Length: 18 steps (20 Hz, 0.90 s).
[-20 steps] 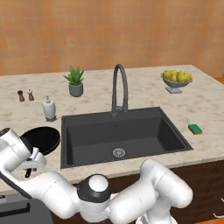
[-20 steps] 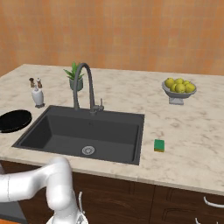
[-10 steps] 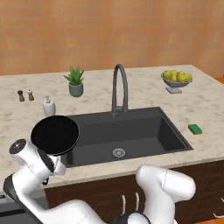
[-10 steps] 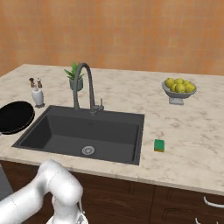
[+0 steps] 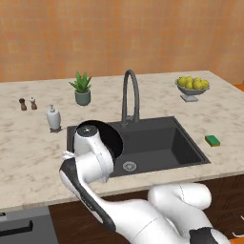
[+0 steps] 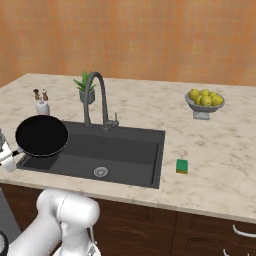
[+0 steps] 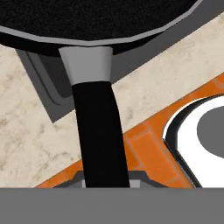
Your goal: Pick the pan and sponge and place them into the sink. Then turn on the water.
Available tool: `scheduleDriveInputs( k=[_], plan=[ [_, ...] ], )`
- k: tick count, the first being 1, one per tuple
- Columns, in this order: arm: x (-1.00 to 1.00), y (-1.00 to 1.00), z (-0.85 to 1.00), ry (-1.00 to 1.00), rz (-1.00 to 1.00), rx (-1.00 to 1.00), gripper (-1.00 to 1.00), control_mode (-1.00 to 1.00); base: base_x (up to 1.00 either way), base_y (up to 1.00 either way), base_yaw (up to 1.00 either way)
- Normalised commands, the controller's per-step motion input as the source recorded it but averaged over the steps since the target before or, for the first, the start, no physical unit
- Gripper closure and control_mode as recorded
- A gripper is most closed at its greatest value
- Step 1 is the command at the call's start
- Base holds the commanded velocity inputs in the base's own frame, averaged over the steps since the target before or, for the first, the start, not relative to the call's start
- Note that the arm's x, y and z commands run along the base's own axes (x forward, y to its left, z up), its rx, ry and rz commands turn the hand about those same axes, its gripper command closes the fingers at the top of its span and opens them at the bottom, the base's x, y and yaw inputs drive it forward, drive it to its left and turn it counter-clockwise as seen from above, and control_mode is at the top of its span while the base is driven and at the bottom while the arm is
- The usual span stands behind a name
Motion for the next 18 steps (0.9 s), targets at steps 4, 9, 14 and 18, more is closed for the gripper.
scheduleDriveInputs(
  k=[4,9,14,18],
  plan=[
    [0.19,-0.46,0.34,0.03,-0.36,0.1,1.0,-1.0,0.0,0.0,0.0],
    [0.14,-0.37,0.02,0.12,-0.42,0.04,1.0,-1.0,0.0,0.0,0.0],
    [0.32,-0.04,0.05,0.26,-0.38,0.03,1.0,-1.0,0.0,0.0,0.0],
    [0.39,-0.02,0.16,0.31,-0.35,0.0,1.0,-1.0,0.0,0.0,0.0]
  ],
)
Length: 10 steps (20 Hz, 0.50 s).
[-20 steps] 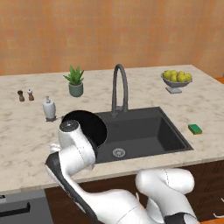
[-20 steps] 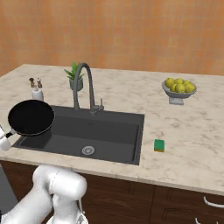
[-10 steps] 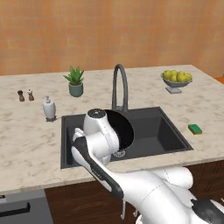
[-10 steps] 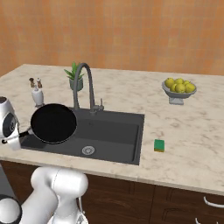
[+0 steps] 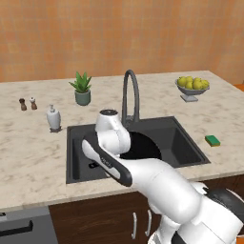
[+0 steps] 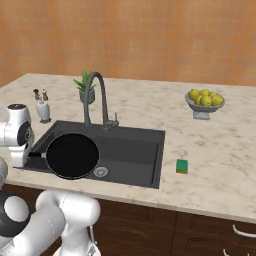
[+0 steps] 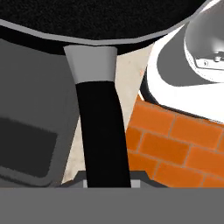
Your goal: Pick the pan and sponge and place them into the sink. Then turn on the water.
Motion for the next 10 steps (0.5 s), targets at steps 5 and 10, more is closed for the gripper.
scheduleDriveInputs(
  k=[5,10],
  plan=[
    [0.5,0.0,0.01,0.07,-0.24,0.0,1.0,-1.0,0.0,0.0,0.0],
    [0.46,0.0,0.0,0.0,-0.14,-0.07,1.0,-1.0,0.0,0.0,0.0]
  ],
)
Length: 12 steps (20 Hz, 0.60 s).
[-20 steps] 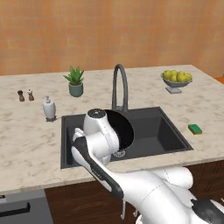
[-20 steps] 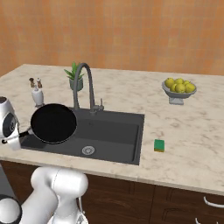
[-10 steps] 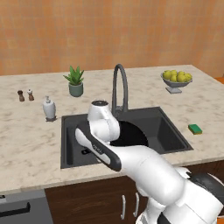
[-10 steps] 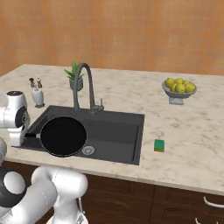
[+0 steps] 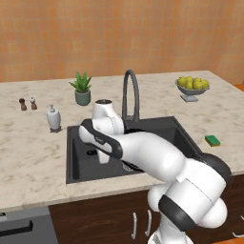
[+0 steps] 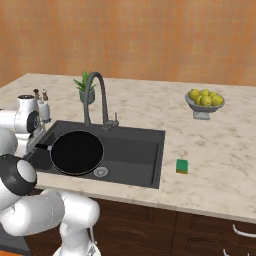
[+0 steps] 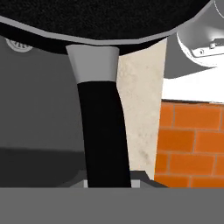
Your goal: Pick the pan and sponge and place them into the sink. Then turn on the water.
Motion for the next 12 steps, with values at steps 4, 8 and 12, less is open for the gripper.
scheduleDriveInputs(
  k=[4,8,12],
  plan=[
    [0.03,-0.18,-0.23,-0.01,-0.08,-0.11,1.0,-1.0,0.0,0.0,0.0],
    [0.03,-0.19,-0.46,-0.02,0.0,-0.12,1.0,-1.0,0.0,0.0,0.0],
    [0.22,-0.07,-0.36,0.0,0.0,-0.03,1.0,-1.0,0.0,0.0,0.0]
  ],
)
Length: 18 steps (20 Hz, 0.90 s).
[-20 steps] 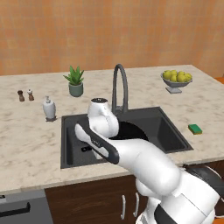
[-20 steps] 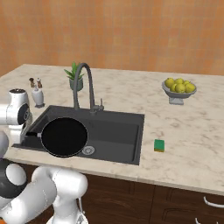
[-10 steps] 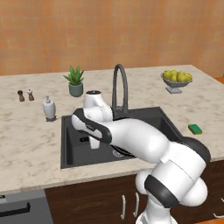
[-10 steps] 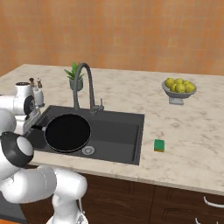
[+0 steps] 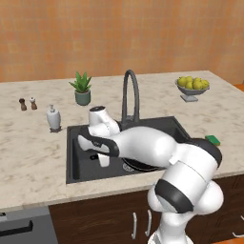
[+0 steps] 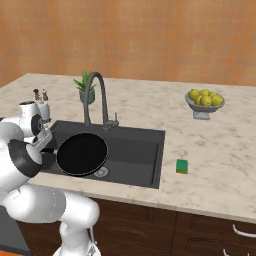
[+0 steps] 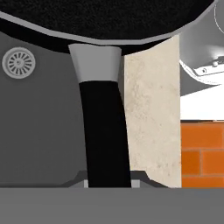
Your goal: Pick the pan and sponge and place them into the sink. Then turn on the water.
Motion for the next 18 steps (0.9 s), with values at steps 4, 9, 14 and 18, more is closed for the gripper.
scheduleDriveInputs(
  k=[4,9,14,18],
  plan=[
    [0.42,-0.05,-0.06,0.0,0.0,0.0,1.0,-1.0,0.0,0.0,0.0],
    [0.36,-0.31,-0.18,0.04,0.0,0.0,1.0,-1.0,0.0,0.0,0.0],
    [0.13,-0.47,-0.21,0.01,0.0,0.0,1.0,-1.0,0.0,0.0,0.0],
    [0.18,-0.08,-0.43,0.02,0.0,-0.02,1.0,-1.0,0.0,0.0,0.0]
  ],
)
